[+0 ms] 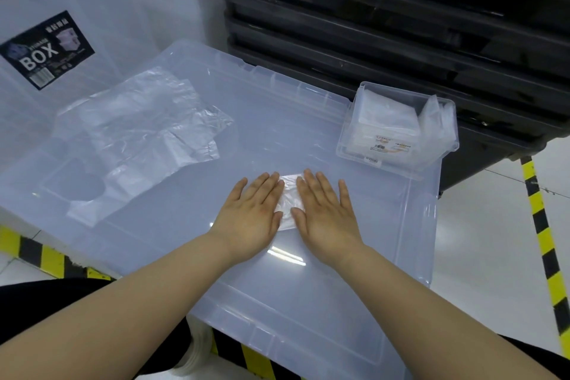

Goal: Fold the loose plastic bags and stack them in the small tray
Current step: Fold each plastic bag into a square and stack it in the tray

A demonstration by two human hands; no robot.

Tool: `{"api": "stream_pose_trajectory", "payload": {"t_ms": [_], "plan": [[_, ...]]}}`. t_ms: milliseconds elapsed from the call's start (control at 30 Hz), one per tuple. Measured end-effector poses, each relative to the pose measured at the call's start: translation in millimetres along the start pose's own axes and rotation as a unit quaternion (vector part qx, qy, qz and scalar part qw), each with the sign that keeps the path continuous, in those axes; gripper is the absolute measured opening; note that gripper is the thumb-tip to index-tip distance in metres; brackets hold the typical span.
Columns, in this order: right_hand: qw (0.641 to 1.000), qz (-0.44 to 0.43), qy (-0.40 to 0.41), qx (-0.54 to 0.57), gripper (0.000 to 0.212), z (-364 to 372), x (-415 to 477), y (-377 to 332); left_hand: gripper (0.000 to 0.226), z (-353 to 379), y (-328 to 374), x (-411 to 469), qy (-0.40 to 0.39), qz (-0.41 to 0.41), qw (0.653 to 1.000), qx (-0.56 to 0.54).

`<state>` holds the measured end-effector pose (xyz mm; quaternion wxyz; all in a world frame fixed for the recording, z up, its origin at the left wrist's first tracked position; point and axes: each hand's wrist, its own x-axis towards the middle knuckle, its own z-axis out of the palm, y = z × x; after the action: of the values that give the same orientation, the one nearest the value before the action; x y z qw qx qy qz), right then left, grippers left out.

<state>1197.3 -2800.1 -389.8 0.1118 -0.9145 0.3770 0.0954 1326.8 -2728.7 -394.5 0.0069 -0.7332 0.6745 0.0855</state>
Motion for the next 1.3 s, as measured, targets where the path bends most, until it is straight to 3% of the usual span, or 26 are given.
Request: {"api": "stream_pose_trajectory", "payload": {"t_ms": [33,100,167,267,467,633,933,1100,1200,1300], "plan": [[1.0,0.026,-0.008,0.002,0.063,-3,-1,2,0.091,-3,1,3,0.032,0.0,0.999,-0.021],[0.998,0.055,-0.012,0.02,0.056,-7,-5,3,0.059,-11,1,9,0.089,-0.038,0.991,-0.089],[0.997,0.068,-0.012,0.041,0.056,-9,-9,5,0.044,-19,0,17,0.049,-0.082,0.984,-0.15],[0.996,0.067,-0.007,0.052,0.056,-10,-12,6,0.05,-28,2,32,0.009,-0.14,0.967,-0.213],[0.996,0.062,0.0,0.062,0.054,-13,-14,10,0.053,-39,1,50,-0.106,-0.195,0.958,-0.183],[0.995,0.066,0.005,0.076,0.054,-15,-14,11,0.023,-47,1,45,-0.152,-0.198,0.951,-0.18],[0.993,0.065,0.032,0.097,0.053,-16,-12,12,0.031,-47,1,34,-0.097,-0.162,0.954,-0.232],[0.985,0.053,0.059,0.153,0.055,-18,-11,16,0.028,-47,-3,27,-0.067,-0.146,0.916,-0.367],[0.948,0.095,0.095,0.289,0.052,-25,-8,19,0.027,-50,-2,25,-0.009,-0.168,0.859,-0.483],[0.816,0.149,0.076,0.554,0.049,-41,-7,21,0.023,-56,2,25,0.069,-0.182,0.793,-0.577]]}}
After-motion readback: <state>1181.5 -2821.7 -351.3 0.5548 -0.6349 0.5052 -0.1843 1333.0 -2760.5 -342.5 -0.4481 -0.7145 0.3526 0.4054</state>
